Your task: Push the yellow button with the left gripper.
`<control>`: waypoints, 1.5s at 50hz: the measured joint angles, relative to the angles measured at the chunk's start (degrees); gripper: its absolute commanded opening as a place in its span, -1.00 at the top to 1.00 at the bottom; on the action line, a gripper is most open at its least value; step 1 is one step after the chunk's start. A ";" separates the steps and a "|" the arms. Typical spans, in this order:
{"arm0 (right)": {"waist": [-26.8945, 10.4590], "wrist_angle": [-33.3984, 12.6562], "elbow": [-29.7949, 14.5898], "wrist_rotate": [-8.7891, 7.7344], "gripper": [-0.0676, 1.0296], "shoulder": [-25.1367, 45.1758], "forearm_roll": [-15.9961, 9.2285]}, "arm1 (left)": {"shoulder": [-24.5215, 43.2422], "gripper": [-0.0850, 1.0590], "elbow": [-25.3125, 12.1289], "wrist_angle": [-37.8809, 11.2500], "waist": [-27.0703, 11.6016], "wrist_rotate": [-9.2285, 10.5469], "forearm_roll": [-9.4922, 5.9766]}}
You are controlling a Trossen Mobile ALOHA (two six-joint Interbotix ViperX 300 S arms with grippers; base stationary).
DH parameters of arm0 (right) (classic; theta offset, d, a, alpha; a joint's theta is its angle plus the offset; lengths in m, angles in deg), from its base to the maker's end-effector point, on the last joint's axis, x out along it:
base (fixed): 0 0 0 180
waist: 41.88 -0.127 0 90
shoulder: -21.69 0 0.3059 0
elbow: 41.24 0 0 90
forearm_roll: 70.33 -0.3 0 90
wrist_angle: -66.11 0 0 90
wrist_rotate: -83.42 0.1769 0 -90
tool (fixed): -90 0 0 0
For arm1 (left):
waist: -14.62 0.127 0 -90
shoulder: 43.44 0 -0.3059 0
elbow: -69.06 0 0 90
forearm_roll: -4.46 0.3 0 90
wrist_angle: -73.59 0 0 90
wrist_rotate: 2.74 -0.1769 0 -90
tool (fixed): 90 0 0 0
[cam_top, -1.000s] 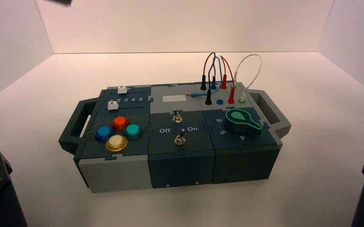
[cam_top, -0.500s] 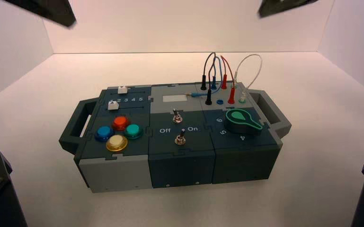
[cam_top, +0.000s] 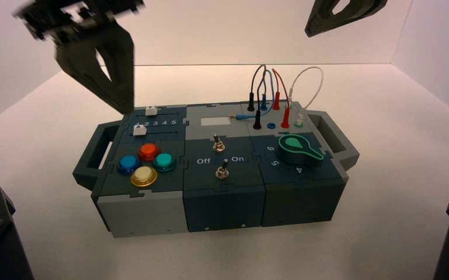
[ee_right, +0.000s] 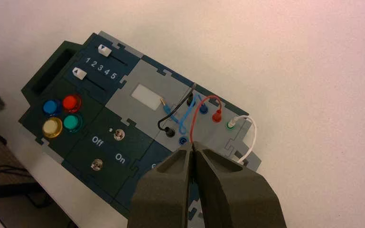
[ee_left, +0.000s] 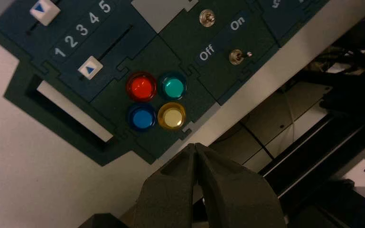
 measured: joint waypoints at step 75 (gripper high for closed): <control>0.00 0.88 -0.26 -0.09 0.92 -0.09 0.35 | 20.39 0.91 -0.18 5.19 -1.67 -3.08 0.00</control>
